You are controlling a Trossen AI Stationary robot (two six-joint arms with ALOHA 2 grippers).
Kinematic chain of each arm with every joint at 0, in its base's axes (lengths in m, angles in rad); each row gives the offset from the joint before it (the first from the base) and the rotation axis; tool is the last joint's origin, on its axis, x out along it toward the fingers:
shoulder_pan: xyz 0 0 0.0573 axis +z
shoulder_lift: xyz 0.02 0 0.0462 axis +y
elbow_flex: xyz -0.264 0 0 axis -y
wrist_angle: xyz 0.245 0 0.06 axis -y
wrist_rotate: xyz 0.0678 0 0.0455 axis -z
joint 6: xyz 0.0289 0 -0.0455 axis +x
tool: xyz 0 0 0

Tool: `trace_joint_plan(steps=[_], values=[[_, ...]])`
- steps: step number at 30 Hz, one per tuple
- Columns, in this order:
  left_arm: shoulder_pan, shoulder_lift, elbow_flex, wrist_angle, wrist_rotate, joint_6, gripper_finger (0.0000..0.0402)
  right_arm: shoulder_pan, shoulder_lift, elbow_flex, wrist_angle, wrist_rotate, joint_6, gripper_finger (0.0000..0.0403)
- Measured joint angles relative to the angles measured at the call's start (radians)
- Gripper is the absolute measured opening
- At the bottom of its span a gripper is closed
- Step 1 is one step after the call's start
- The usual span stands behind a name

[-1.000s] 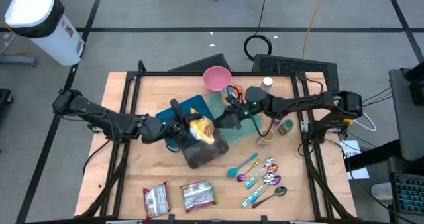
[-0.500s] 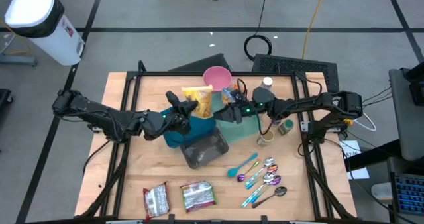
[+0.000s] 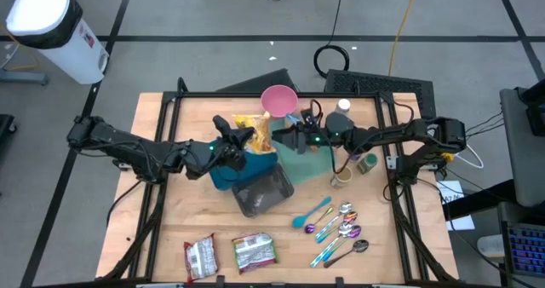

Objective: Pick & Place Food Item
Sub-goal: Put the yellow noodle pack into the green bin

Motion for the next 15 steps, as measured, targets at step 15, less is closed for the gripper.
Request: trace_joint_plan(steps=[15], values=[[0.012,0.000,0.000,0.070,0.081,0.028,0.0005,0.019,0.119,-0.001,0.198,-0.013,0.048,0.0242]])
